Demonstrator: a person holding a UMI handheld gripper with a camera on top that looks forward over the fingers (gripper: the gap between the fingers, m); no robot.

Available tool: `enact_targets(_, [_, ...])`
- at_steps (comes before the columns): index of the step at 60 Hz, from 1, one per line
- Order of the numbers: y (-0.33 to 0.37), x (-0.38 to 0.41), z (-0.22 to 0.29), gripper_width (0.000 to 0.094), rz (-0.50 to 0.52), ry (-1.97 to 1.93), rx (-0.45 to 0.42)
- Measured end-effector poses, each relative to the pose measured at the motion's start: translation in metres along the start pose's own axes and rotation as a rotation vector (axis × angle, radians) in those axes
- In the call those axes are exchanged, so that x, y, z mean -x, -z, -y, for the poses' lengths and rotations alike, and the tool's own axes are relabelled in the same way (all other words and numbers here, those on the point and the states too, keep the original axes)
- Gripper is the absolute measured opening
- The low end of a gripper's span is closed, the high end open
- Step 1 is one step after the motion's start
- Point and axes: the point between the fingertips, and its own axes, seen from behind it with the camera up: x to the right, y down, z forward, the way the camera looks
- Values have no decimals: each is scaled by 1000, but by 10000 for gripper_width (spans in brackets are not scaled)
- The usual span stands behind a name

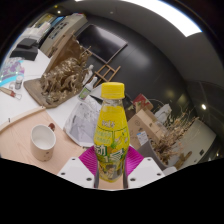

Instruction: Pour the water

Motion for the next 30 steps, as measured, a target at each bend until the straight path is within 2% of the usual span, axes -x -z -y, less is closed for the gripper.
enact_targets(17, [-23, 46, -53, 322, 229, -453, -13])
enact_targets(28, [-36, 69, -92, 328, 278, -550, 34])
enact_targets(30, [-36, 67, -89, 330, 272, -574, 7])
